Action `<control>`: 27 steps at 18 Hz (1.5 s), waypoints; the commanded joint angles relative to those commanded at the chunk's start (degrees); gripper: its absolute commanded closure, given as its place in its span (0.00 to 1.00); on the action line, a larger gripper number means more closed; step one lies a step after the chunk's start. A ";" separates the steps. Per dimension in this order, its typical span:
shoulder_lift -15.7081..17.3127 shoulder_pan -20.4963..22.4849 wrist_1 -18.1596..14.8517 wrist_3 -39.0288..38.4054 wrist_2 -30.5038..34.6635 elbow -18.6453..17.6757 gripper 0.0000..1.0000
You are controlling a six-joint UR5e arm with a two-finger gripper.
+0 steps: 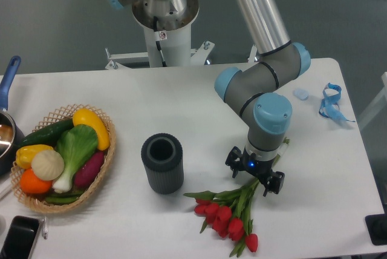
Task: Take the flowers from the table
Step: 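Close the gripper around the green tulip stems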
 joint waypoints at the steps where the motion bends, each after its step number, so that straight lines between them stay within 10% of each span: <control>1: 0.00 0.00 -0.09 0.00 0.00 0.00 0.01; 27: -0.53 -0.79 0.62 -0.79 1.67 0.26 0.68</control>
